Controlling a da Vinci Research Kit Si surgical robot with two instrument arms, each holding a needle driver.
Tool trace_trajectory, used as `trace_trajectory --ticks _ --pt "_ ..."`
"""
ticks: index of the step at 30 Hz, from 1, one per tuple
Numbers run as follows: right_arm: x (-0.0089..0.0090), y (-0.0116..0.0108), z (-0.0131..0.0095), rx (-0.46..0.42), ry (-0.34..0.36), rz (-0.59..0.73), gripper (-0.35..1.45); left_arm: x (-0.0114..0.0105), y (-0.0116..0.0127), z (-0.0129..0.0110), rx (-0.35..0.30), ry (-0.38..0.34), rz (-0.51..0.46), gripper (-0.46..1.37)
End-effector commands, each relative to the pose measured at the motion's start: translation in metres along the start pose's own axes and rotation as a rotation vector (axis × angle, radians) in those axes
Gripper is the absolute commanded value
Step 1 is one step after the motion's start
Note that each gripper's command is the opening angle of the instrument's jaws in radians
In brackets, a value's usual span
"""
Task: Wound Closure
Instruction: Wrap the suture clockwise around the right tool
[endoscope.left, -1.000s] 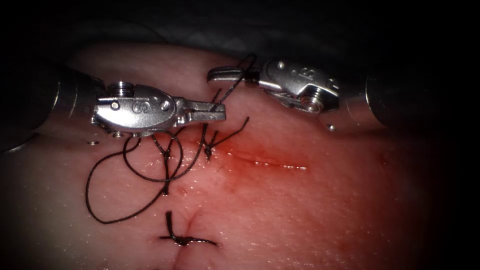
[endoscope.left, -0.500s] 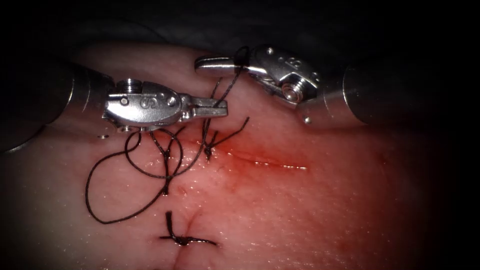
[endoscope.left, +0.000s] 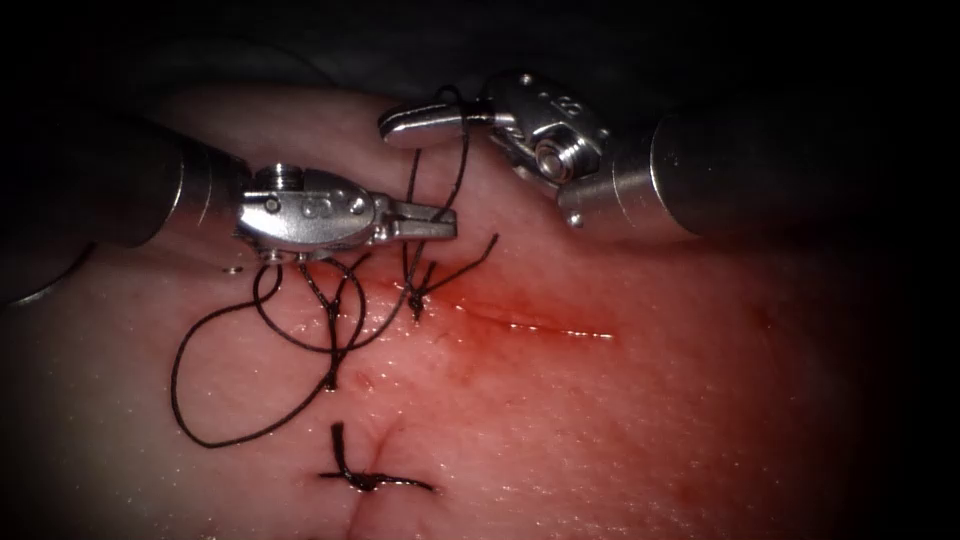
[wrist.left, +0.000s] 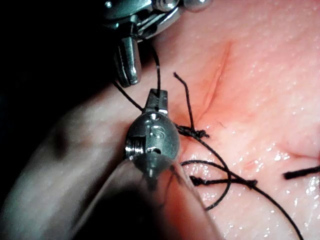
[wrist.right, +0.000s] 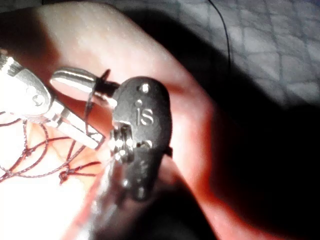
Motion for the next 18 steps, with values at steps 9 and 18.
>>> trace_trajectory --ticks 9,18 --pt "0.0001 -0.0006 -0.0003 0.146 -0.153 0.023 -0.35 0.0003 -0.0012 0.0005 -0.019 0.002 -0.011 -0.35" --pt "0.0002 -0.0008 -0.0005 0.231 -0.378 0.040 -0.35 0.0006 -0.0009 0.0000 -0.038 0.004 -0.020 -0.35"
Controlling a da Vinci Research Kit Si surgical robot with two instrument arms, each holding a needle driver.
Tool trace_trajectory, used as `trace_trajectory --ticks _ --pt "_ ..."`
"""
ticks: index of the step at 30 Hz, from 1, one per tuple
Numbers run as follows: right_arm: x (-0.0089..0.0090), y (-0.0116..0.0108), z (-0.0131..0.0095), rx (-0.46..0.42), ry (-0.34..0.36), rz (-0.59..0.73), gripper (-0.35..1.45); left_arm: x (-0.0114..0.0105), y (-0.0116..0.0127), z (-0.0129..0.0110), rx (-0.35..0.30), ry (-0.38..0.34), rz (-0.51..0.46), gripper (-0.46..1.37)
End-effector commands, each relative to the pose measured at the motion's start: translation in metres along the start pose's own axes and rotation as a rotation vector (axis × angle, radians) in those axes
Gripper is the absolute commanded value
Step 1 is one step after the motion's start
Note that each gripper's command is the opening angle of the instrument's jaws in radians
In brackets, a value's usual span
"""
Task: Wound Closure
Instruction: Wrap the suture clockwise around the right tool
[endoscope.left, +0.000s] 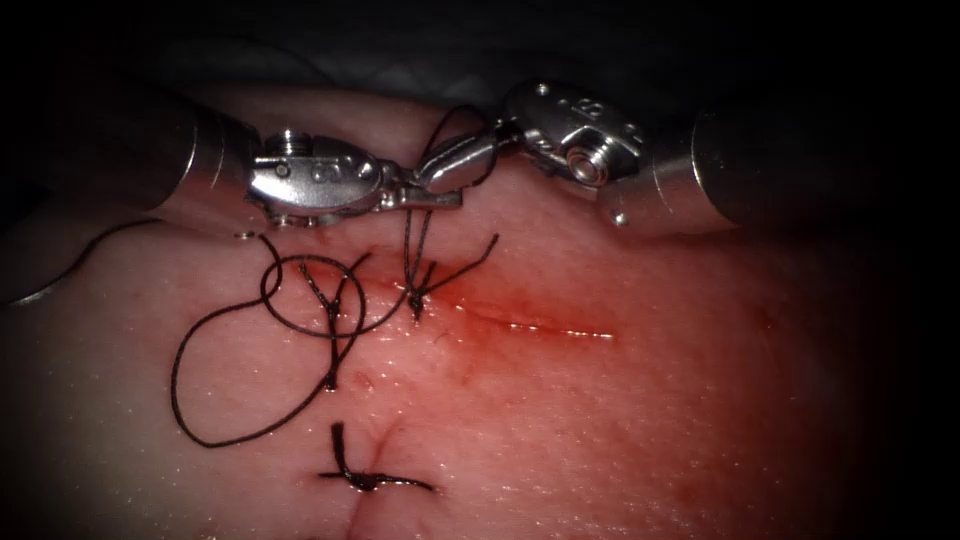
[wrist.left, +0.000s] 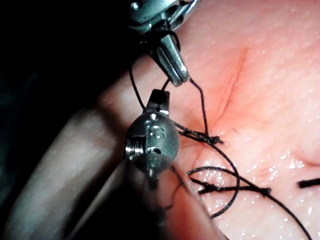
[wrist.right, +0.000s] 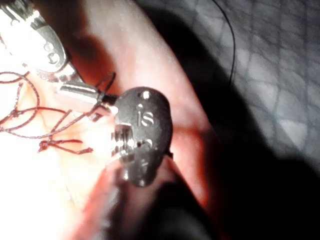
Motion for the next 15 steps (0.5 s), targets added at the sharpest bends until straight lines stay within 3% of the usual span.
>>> trace_trajectory --ticks 1,9,15 --pt "0.0001 0.0000 -0.0002 0.000 -0.036 0.003 -0.35 0.0002 0.0002 -0.0001 -0.024 0.002 -0.002 -0.35" --pt "0.0002 -0.0004 0.0009 0.075 -0.163 0.011 -0.35 0.0012 0.0000 -0.0007 -0.036 -0.001 -0.010 -0.35" --pt "0.0007 -0.0007 0.0011 0.066 -0.382 0.023 -0.35 0.0013 -0.0001 -0.0011 -0.032 -0.002 -0.017 -0.35"
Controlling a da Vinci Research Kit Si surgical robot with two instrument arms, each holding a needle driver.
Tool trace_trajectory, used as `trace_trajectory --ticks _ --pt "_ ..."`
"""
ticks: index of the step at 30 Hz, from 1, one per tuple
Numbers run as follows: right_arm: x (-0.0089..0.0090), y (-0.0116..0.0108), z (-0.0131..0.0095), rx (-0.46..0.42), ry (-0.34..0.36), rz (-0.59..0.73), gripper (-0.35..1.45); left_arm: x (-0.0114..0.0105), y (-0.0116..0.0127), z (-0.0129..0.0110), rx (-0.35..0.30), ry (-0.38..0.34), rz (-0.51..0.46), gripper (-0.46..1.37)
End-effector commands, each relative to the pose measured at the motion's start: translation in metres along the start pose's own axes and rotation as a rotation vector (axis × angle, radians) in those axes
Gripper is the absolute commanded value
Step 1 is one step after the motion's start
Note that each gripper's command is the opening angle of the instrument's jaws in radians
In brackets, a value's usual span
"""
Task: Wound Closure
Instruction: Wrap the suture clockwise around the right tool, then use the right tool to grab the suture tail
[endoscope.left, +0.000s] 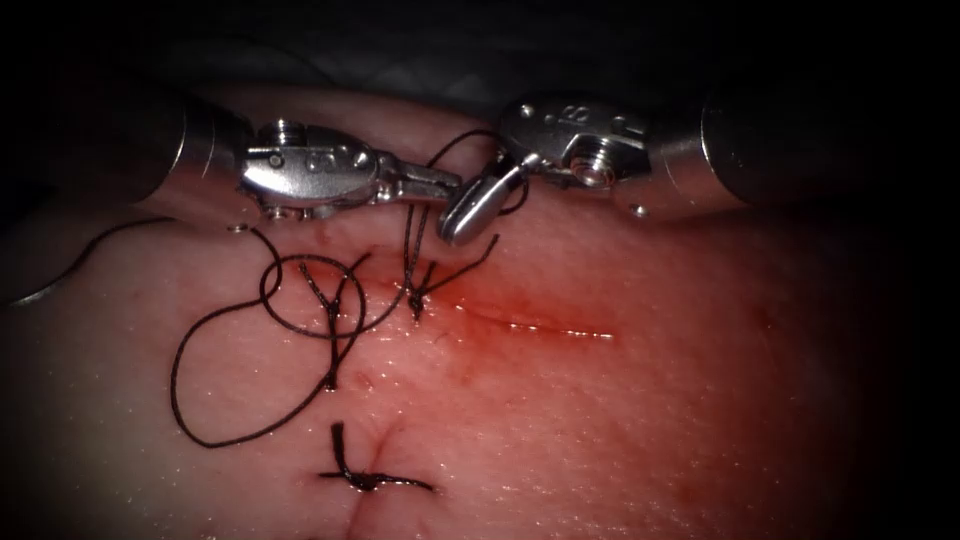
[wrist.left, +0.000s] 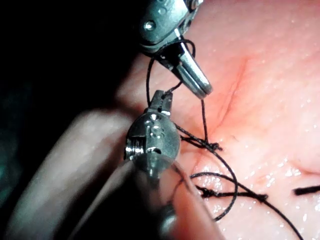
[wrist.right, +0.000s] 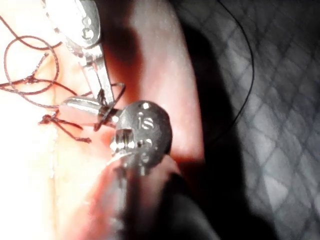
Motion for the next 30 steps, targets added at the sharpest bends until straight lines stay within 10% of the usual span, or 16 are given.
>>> trace_trajectory --ticks 1,15,30 --pt "0.0003 0.0000 -0.0002 -0.015 -0.047 0.005 -0.35 0.0000 0.0000 -0.0001 -0.010 0.000 0.000 -0.35" --pt "0.0015 -0.0001 0.0010 -0.061 -0.278 0.038 0.88 0.0003 0.0007 -0.0011 -0.008 -0.002 -0.011 -0.35" --pt "0.0016 0.0004 0.0009 -0.072 -0.457 -0.049 0.90 0.0004 0.0011 -0.0011 -0.007 -0.003 -0.012 -0.35"
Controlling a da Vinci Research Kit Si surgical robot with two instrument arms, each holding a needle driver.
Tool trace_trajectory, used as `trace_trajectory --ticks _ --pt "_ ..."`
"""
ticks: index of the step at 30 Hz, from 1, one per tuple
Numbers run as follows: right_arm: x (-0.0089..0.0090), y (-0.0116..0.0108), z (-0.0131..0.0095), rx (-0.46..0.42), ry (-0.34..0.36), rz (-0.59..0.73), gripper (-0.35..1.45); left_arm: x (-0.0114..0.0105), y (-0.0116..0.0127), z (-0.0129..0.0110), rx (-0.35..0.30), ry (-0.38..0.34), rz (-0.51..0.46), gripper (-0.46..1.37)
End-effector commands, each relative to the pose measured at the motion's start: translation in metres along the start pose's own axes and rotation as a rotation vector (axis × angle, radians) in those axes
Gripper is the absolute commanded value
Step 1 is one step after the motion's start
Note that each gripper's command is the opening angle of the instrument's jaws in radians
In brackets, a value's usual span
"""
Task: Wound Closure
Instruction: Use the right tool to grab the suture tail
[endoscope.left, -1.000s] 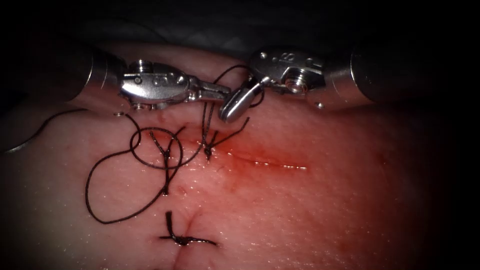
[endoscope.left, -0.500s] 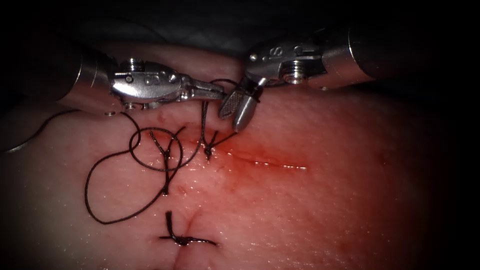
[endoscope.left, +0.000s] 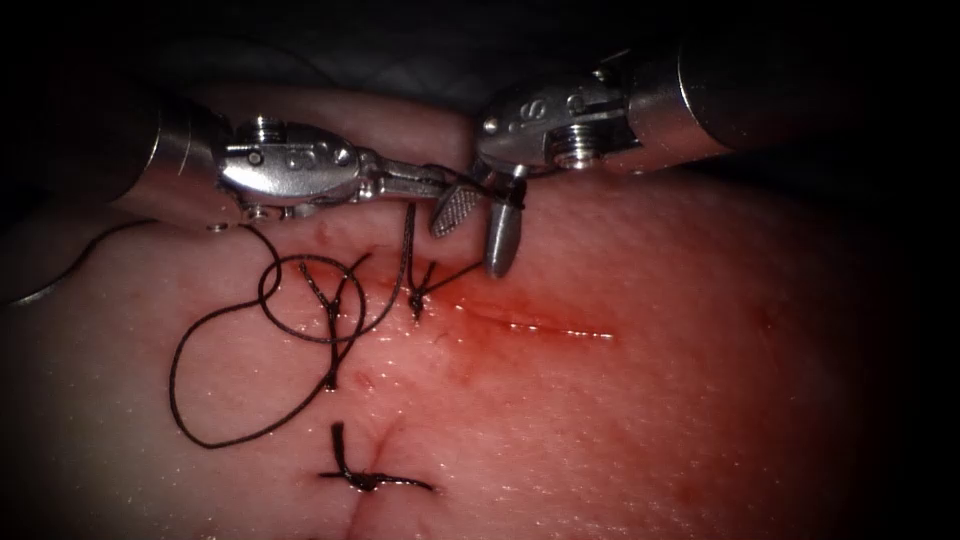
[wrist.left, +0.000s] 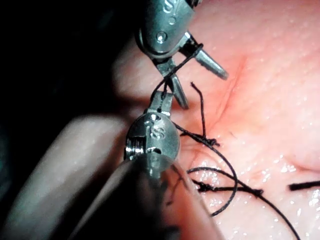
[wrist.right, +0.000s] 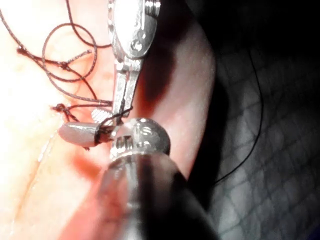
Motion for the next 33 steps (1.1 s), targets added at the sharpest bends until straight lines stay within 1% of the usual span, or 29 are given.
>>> trace_trajectory --ticks 1,3,9,16,25,28,30,32,33 --pt "0.0000 0.0001 -0.0001 -0.006 -0.015 -0.012 0.88 0.0000 0.0001 0.0000 -0.011 0.000 0.001 -0.35" --pt "0.0000 0.0002 -0.0001 -0.007 -0.024 -0.028 0.84 0.0000 0.0002 0.0000 -0.013 0.001 0.001 -0.35" --pt "-0.0003 -0.0001 0.0002 -0.006 -0.027 -0.049 0.80 0.0000 0.0007 0.0000 -0.016 0.001 0.001 -0.35" --pt "-0.0007 -0.0001 0.0013 -0.014 -0.036 -0.056 0.78 0.0000 0.0011 0.0001 -0.018 0.001 0.000 -0.35" --pt "-0.0019 -0.0001 0.0019 -0.015 -0.045 -0.062 0.73 0.0000 0.0011 0.0002 -0.017 0.002 0.000 -0.35" --pt "-0.0023 0.0000 0.0022 -0.013 -0.051 -0.064 0.68 0.0000 0.0011 0.0002 -0.020 0.002 0.001 -0.35" --pt "-0.0024 0.0000 0.0020 -0.010 -0.051 -0.063 0.62 -0.0001 0.0011 0.0002 -0.019 0.002 0.001 -0.35" --pt "-0.0024 0.0000 0.0018 -0.009 -0.049 -0.062 0.52 -0.0001 0.0011 0.0003 -0.019 0.002 0.002 -0.35" --pt "-0.0023 0.0000 0.0016 -0.008 -0.047 -0.061 0.25 -0.0001 0.0011 0.0003 -0.020 0.002 0.002 -0.35"
